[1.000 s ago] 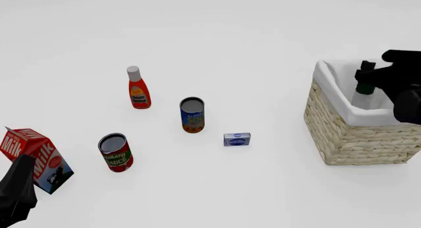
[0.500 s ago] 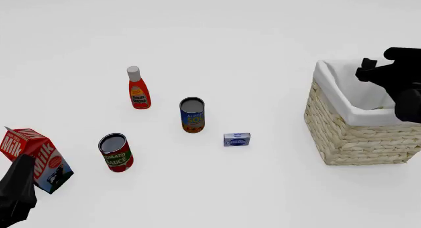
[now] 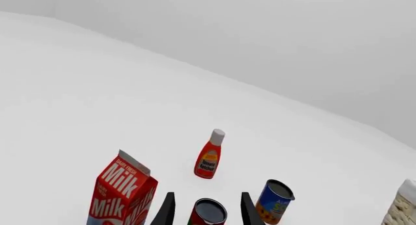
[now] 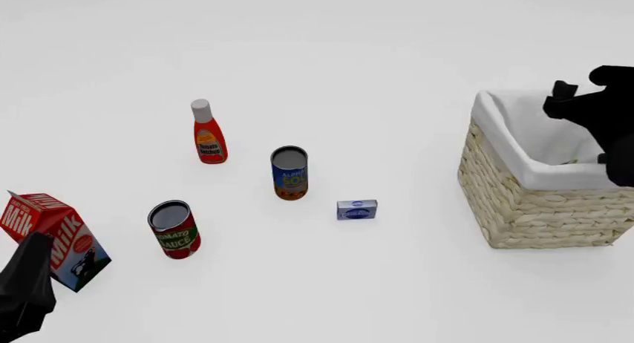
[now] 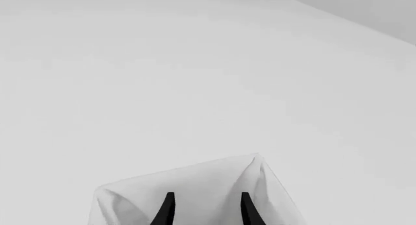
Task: Pick the salad dressing and place it in the basket.
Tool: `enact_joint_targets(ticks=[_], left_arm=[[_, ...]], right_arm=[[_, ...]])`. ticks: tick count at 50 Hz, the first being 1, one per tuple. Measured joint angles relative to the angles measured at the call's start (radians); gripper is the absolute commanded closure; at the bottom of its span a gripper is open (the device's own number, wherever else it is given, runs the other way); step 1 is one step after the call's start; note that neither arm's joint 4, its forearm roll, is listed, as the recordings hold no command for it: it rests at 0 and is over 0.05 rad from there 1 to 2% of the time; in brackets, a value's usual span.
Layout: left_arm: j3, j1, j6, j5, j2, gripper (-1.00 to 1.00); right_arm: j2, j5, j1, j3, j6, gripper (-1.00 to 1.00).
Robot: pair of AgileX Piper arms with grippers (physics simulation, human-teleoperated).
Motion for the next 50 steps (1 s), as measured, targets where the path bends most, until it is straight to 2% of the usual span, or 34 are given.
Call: enact_joint_targets(ticks=[35, 50], left_arm=[[0.000, 0.000, 0.003, -0.011, 0.000, -1.00], [0.000, -0.006, 0.007, -0.011, 0.000, -1.00]], right_arm=[[-0.327, -0.024, 0.044, 0.250, 0.026, -1.00], [-0.506, -0.018, 0.082, 0.384, 0.071, -1.00]])
